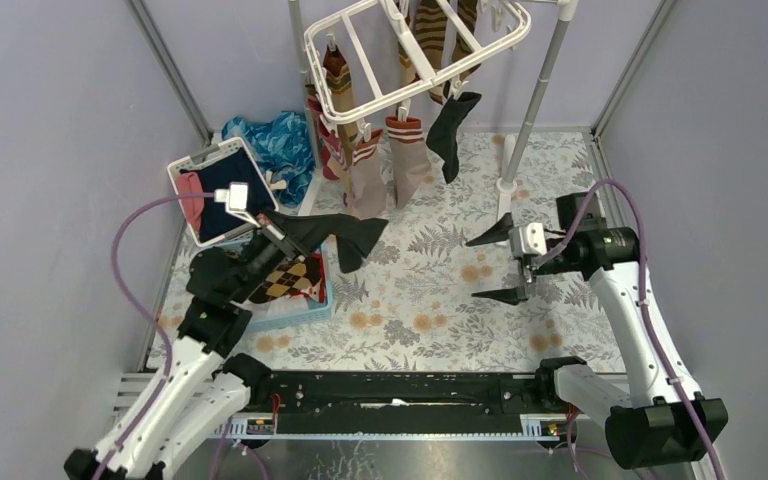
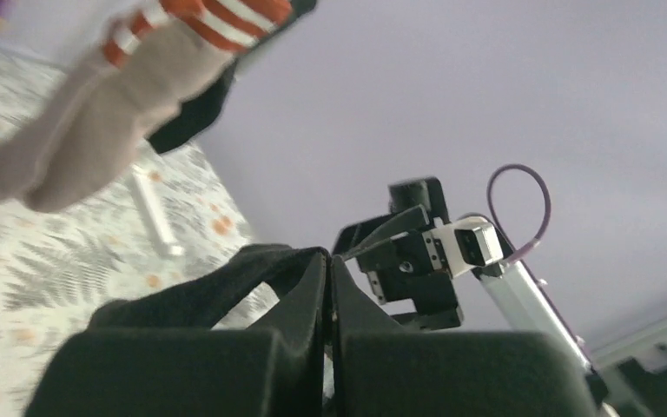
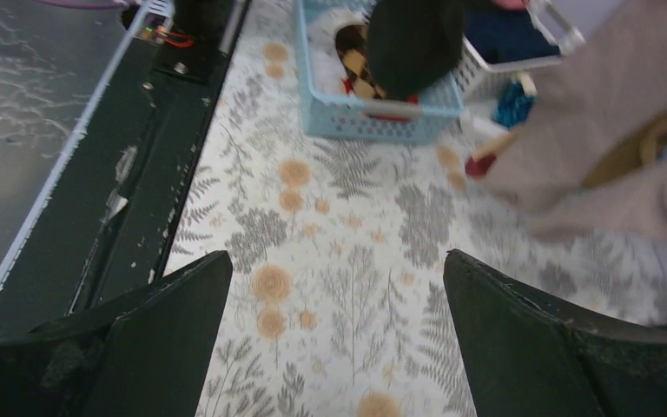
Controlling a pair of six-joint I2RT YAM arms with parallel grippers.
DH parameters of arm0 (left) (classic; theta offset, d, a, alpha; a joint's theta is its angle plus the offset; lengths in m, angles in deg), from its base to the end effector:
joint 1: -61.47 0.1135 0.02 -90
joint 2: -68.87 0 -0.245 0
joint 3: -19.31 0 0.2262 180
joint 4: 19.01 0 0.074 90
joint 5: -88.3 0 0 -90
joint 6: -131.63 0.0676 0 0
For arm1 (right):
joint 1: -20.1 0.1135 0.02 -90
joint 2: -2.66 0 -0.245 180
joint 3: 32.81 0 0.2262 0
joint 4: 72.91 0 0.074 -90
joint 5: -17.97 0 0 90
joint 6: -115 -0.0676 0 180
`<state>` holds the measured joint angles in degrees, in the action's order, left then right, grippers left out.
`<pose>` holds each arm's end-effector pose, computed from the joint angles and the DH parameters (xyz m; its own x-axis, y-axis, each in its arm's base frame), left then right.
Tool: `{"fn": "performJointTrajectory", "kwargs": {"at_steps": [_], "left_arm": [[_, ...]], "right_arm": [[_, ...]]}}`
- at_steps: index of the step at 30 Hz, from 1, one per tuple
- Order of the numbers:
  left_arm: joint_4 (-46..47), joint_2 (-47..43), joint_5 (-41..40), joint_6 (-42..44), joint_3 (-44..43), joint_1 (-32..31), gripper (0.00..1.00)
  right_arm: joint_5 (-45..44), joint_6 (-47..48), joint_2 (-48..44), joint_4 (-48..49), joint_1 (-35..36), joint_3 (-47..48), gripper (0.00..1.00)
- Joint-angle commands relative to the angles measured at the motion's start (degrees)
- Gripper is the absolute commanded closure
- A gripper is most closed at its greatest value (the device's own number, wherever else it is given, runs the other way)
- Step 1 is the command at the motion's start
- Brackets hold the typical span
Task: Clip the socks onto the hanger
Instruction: Pick up the sock from the bin.
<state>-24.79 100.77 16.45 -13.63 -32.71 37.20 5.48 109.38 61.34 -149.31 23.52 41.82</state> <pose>0.1357 -0.0843 0.3550 -0.4184 -0.6679 -0.6155 0.5649 0.3393 -0.7522 0.1496 0.0751 0.3079 0.4061 -0.1913 -0.8936 -0.9125 -0.0333 -0.4076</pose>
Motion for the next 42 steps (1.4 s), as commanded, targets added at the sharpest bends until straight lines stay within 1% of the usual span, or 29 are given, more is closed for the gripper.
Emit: {"fn": "performJointTrajectory", "kwargs": {"at_steps": [1,5,7,9,11,13,15,17,20,23,26,30,34,37,39,40,42], "left_arm": [[23.91,6.51,-2.11,-10.99,3.77,-7.55,1.00],[32.27,10.92,-25.03,-8.07,6.69,-24.04,1.00],[34.87,15.05,-33.22,-8.19,6.47,-30.62,1.00],[35.73,20.02,-40.01,-10.48,5.45,-35.54,1.00],[35.74,25.23,-45.83,-15.55,4.43,-39.16,1.00],[34.31,29.29,-50.43,-20.20,3.14,-41.51,1.00],[31.91,31.85,-54.49,-22.49,1.78,-43.25,1.00],[32.37,33.39,-56.79,-23.42,1.41,-44.02,1.00],[35.41,34.45,-58.05,-24.04,1.63,-44.13,1.00],[35.15,34.62,-58.14,-23.49,0.92,-44.13,1.00],[35.00,34.59,-58.29,-24.14,1.34,-44.19,1.00],[35.74,34.70,-58.80,-26.03,2.50,-44.19,1.00],[36.08,35.24,-58.34,-26.54,2.37,-44.22,1.00],[36.92,35.95,-57.92,-27.46,2.68,-44.20,1.00],[37.29,36.26,-57.80,-28.14,3.05,-44.27,1.00],[37.31,36.34,-57.79,-28.41,3.29,-44.28,1.00],[37.39,36.42,-57.87,-28.85,3.66,-44.28,1.00]], "right_arm": [[1.95,3.70,2.40,-2.09,8.23,5.02,0.01],[-3.21,-6.17,3.39,6.64,12.70,5.75,0.03],[-5.86,-9.44,3.90,7.94,13.70,7.39,0.03],[-7.36,-11.35,4.23,8.52,13.92,8.97,0.03],[-8.39,-12.47,4.34,8.63,14.04,10.06,0.03],[-9.61,-13.78,3.99,9.42,14.02,10.00,0.03],[-11.17,-16.45,3.23,11.45,14.07,8.98,0.05],[-12.13,-19.43,2.56,13.81,14.07,7.38,0.06],[-12.18,-21.80,2.30,16.51,14.06,4.62,0.09],[-11.29,-23.75,2.20,19.06,14.03,2.48,0.13],[-10.64,-24.96,2.19,19.73,14.07,2.45,0.16],[-8.78,-26.29,2.16,21.13,14.05,1.84,0.19],[-8.57,-32.13,2.23,27.03,14.07,0.31,0.24],[-9.05,-38.83,2.30,32.84,14.07,-1.01,0.32],[-9.72,-41.18,2.32,34.54,14.06,-1.23,0.39],[-10.02,-41.87,2.32,34.94,14.07,-1.19,0.44],[-10.19,-42.82,2.24,35.17,14.07,-0.87,0.59]]}}
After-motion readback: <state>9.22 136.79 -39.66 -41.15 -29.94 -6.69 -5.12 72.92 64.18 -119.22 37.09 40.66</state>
